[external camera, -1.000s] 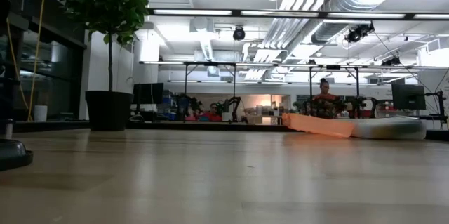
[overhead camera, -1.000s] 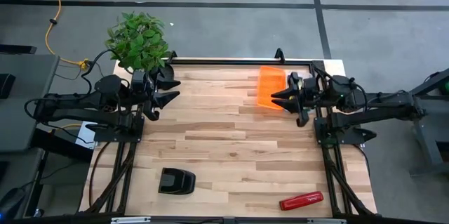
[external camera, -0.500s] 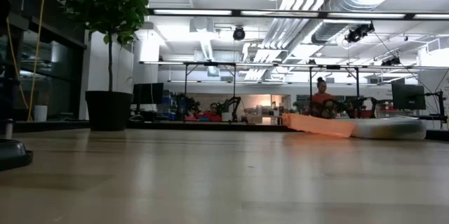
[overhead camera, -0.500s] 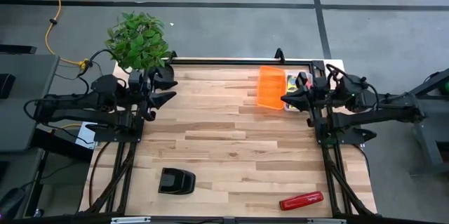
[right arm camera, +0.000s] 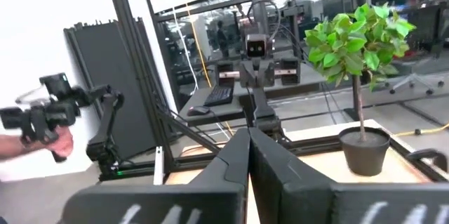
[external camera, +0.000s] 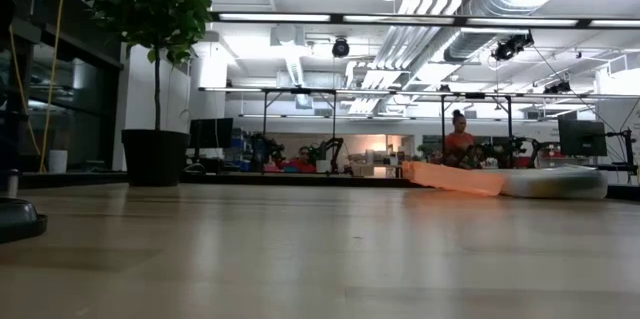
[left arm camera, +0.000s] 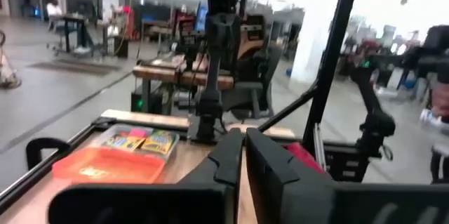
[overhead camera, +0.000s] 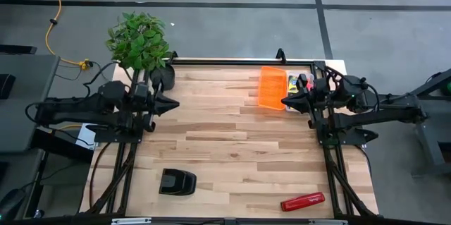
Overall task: Pack school essentials
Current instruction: Return to Home Position
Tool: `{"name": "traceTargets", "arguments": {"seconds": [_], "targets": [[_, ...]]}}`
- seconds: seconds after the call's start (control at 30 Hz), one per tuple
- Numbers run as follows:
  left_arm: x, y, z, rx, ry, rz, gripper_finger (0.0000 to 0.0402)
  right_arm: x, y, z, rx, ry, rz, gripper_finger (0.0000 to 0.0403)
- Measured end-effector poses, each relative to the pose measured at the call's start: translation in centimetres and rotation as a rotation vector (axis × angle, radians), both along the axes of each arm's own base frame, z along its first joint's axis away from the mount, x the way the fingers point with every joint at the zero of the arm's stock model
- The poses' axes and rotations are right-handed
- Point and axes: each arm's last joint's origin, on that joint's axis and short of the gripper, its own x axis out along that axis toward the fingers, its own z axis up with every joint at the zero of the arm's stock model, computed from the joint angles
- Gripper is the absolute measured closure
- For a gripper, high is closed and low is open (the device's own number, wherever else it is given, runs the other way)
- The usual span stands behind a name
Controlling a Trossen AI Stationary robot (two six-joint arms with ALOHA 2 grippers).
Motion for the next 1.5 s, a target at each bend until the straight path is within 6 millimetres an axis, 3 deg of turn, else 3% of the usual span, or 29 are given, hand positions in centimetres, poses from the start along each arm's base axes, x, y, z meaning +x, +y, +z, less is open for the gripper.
{"name": "traceTargets", "arguments": {"seconds": [0.5, 0.73, 0.9, 1.1, 1.3, 1.5], "targets": [[-2.4, 0.2, -11.6, -0.172, -0.159, 0.008, 0.0401, 0.0, 0.0, 0.0, 0.111, 0.012, 0.021, 0.0403], [-2.8, 0.6, -12.1, -0.154, -0.110, 0.049, 0.0401, 0.0, 0.0, 0.0, 0.114, 0.011, 0.013, 0.0403], [-2.9, 0.9, -13.9, -0.177, 0.072, 0.098, 0.0401, 0.0, 0.0, 0.0, 0.114, 0.011, 0.010, 0.0403], [-2.9, 1.2, -14.0, -0.160, 0.080, 0.146, 0.0401, 0.0, 0.0, 0.0, 0.112, 0.011, 0.014, 0.0403], [-3.0, 1.4, -14.0, -0.207, 0.069, 0.159, 0.0401, -0.3, 0.0, 0.2, 0.223, 0.007, 0.029, 0.0403], [-3.0, 1.4, -14.0, -0.207, 0.069, 0.161, 0.0401, -1.6, 0.0, 0.4, 0.174, -0.017, 0.025, 0.0403]]}}
